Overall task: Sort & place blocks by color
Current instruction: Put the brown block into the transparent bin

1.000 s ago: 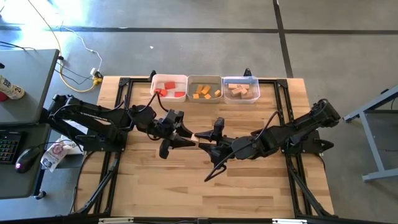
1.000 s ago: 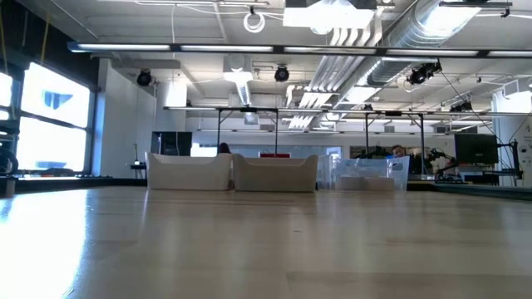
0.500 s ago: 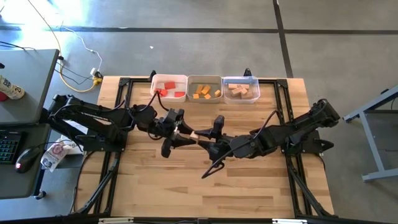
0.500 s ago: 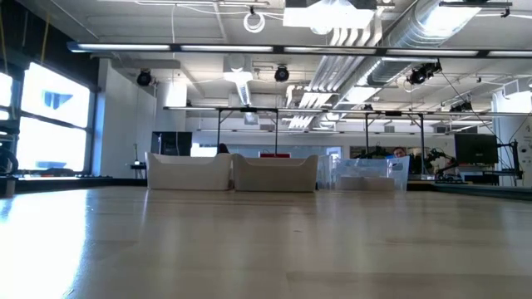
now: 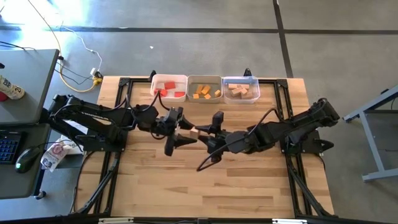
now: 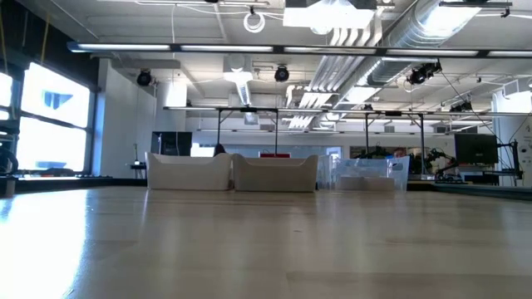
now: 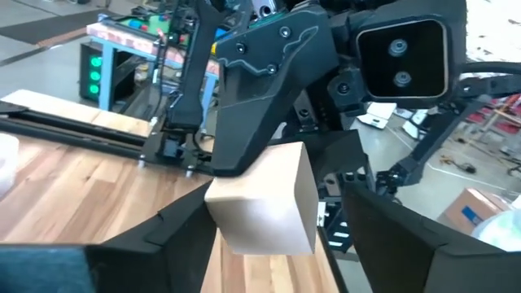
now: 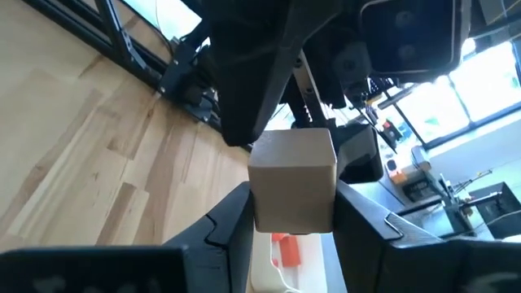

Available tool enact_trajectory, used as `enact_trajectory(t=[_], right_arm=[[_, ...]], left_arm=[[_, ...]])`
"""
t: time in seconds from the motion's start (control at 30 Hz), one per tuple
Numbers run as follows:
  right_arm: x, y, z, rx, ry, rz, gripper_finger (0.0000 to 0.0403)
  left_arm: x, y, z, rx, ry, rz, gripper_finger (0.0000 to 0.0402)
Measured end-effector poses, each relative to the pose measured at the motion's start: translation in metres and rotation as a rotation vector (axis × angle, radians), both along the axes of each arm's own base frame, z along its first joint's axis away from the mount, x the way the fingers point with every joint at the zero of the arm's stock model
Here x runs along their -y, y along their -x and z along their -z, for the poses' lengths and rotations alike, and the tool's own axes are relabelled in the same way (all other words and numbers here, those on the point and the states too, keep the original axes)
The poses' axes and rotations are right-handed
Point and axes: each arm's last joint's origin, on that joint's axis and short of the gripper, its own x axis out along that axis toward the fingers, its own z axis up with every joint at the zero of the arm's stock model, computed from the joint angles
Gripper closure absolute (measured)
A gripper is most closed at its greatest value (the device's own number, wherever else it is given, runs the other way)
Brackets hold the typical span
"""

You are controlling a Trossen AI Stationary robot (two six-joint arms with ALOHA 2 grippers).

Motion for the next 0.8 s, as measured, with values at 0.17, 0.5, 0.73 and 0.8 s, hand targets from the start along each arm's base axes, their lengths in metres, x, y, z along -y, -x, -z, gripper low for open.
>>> enact_trajectory(t=[0.17,0.5,0.73,0.8], right_arm=[[0.002,0.000,0.001,-0.006,0.010,0.033,0.0283],[0.009,0.004,0.009,-0.059,0.002,0.155,0.0284],[0.033,0.006,0.021,-0.134,-0.059,0.298,0.0284],[0.044,0.007,0.025,-0.159,-0.088,0.355,0.0284]], left_arm=[[-0.004,0.000,0.001,-0.015,-0.003,-0.028,0.0151],[-0.024,0.007,0.000,-0.047,-0.025,-0.096,0.0151],[-0.037,0.009,0.005,-0.099,-0.024,-0.140,0.0151],[-0.040,0.009,0.007,-0.120,-0.023,-0.153,0.0151]])
